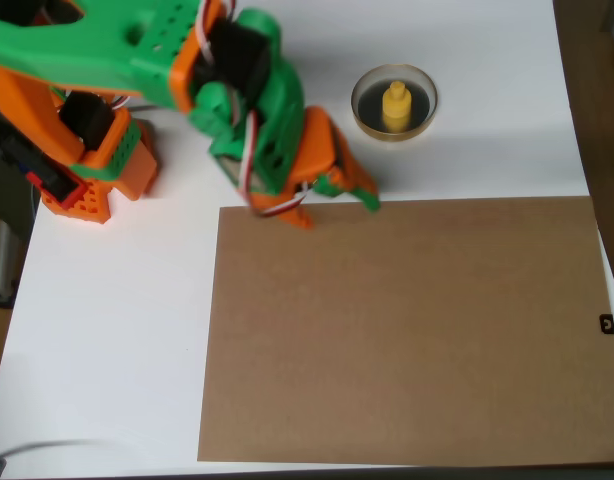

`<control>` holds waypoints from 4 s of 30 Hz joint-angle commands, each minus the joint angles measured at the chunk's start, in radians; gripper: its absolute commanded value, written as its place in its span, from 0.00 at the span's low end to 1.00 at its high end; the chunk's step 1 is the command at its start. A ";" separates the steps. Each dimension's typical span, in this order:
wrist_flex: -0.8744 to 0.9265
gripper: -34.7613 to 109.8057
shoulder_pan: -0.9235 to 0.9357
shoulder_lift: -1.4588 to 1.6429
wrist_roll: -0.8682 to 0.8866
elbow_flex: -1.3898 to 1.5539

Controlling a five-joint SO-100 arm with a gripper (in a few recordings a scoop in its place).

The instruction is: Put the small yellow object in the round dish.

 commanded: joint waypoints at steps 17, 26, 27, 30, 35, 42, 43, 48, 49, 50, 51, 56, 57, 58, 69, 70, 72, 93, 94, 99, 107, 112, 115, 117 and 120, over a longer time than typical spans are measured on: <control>-0.244 0.39 0.561 0.110 0.100 0.091; -0.324 0.39 0.672 0.285 0.244 0.235; -0.334 0.39 0.675 0.321 0.272 0.259; -0.354 0.39 0.680 0.419 0.328 0.333; -0.377 0.39 0.684 0.522 0.400 0.449; -0.492 0.41 0.750 0.727 0.437 0.661; -0.499 0.41 0.759 0.761 0.437 0.687; -0.502 0.41 0.799 0.854 0.483 0.764; -0.502 0.41 0.807 0.868 0.494 0.776; -0.502 0.41 0.813 0.882 0.505 0.790; -0.502 0.41 0.818 0.899 0.509 0.807; -0.495 0.43 0.822 1.065 0.486 0.933; -0.485 0.43 0.818 1.114 0.482 0.962; -0.471 0.43 0.813 1.164 0.476 0.991; -0.324 0.43 0.773 1.543 0.454 1.178; -0.322 0.43 0.772 1.543 0.456 1.178; -0.316 0.40 0.772 1.543 0.457 1.181; -0.305 0.24 0.773 1.543 0.494 1.200; -0.307 0.24 0.776 1.543 0.497 1.200; -0.310 0.25 0.788 1.543 0.506 1.201; -0.310 0.24 0.788 1.543 0.506 1.201; -0.310 0.24 0.788 1.543 0.506 1.201; -0.310 0.24 0.788 1.543 0.506 1.201; -0.310 0.24 0.788 1.543 0.506 1.201; -0.310 0.24 0.788 1.543 0.506 1.201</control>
